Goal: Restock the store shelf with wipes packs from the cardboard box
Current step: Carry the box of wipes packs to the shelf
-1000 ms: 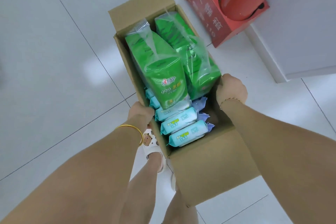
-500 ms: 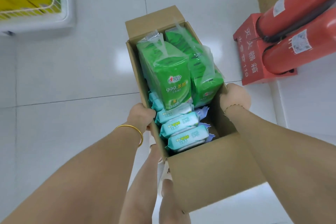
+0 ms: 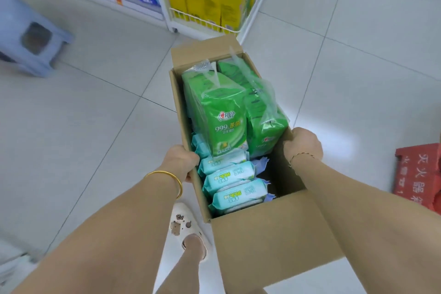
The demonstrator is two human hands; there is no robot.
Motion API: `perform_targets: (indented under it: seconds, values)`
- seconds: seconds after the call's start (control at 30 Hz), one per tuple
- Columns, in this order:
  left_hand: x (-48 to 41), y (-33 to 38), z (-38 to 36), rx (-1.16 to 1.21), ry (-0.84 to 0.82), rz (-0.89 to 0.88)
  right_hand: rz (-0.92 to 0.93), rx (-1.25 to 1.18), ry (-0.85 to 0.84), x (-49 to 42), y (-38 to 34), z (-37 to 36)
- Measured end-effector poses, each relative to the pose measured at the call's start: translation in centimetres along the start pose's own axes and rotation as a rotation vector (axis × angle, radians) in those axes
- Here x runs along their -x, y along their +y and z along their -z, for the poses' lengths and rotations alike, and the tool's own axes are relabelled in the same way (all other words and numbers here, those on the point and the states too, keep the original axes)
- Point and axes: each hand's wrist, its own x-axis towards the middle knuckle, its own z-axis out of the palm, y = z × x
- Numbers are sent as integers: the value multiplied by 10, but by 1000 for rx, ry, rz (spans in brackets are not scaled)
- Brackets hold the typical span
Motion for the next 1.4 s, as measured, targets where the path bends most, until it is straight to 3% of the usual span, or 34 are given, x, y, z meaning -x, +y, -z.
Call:
perform_targets:
  seconds: [0.3,0.63,1.0,1.4]
  values:
    - [-55,7,218,169,133,73,256,45,-53,22,-248,-26]
    - [-134,47,390,303,179,140,433,120,-62,8,-471,-46]
    - [-250,74,543,327,135,112,338,125,-46,4,-655,-84]
    - [-364,159,649,96,79,46,101,0,-58,-42,-755,-131]
